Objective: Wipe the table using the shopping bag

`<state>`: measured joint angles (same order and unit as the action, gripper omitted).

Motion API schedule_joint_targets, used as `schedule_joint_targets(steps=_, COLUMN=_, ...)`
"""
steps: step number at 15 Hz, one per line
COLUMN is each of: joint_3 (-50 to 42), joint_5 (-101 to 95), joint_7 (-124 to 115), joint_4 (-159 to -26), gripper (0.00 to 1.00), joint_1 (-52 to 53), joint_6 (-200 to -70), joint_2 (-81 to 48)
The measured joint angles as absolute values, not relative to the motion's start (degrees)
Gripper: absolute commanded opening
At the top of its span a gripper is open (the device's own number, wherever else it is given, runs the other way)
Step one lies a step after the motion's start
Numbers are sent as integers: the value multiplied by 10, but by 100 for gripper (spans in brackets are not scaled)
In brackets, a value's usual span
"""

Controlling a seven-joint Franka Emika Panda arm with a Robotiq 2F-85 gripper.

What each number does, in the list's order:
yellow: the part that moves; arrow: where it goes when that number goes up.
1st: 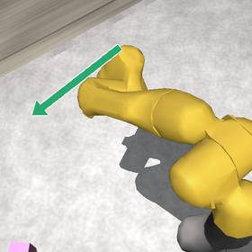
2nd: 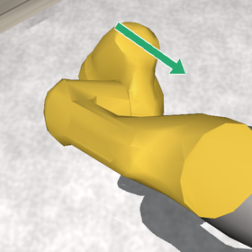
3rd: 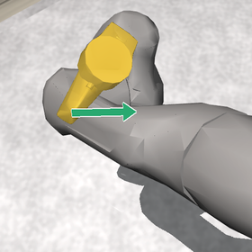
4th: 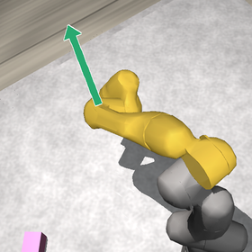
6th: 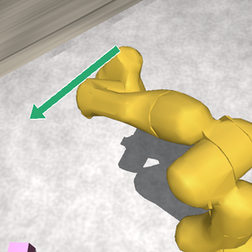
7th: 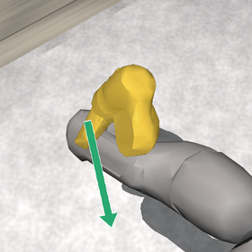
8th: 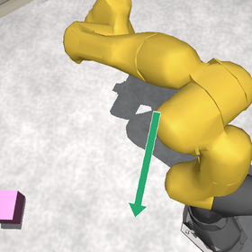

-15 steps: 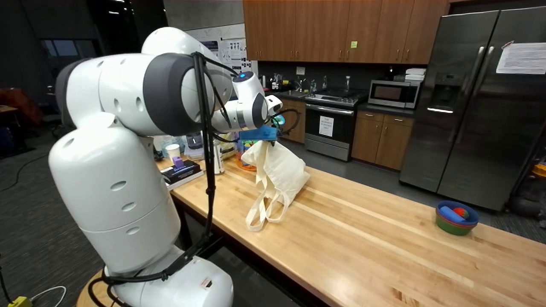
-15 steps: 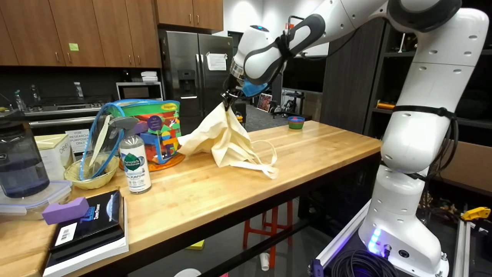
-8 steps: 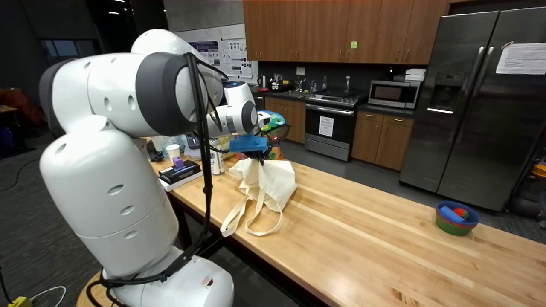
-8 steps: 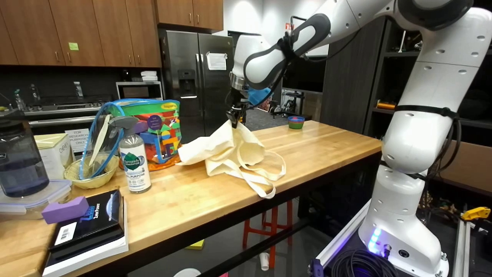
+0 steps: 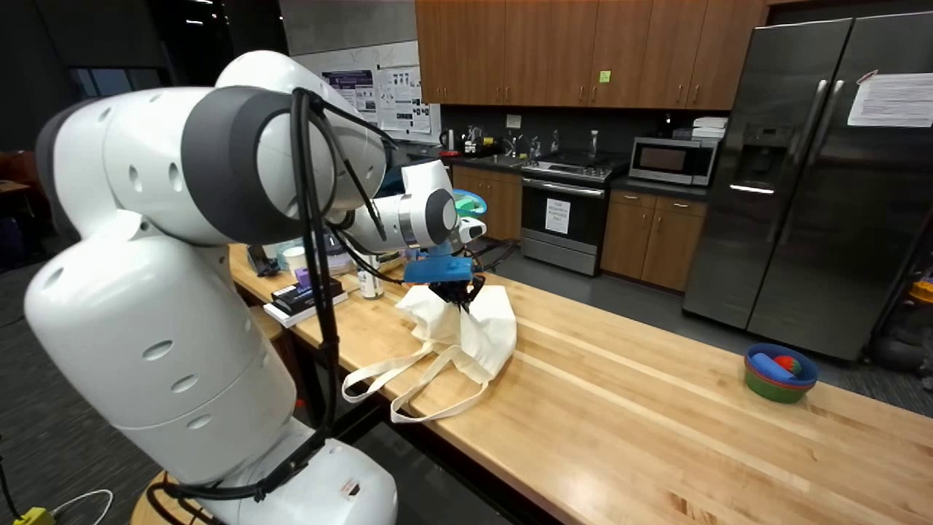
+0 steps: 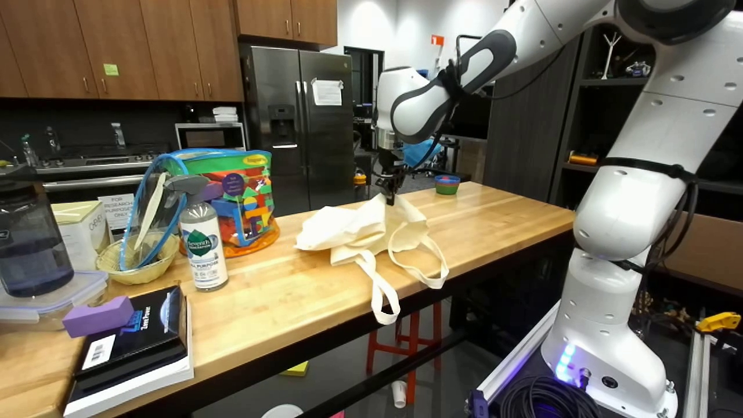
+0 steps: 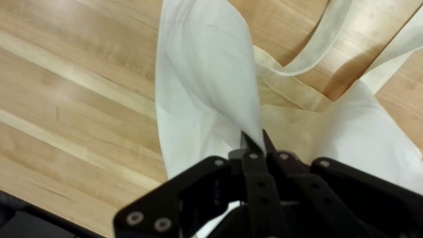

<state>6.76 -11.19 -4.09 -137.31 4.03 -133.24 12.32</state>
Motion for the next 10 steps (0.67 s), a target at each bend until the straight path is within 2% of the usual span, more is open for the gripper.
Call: schedule_joint_targets(steps=10, joint_3=22, joint_5=-149, joint_7=-74, joint_4=-1496, gripper=0, joint_1=-39, joint_6=-1289, joint_2=230)
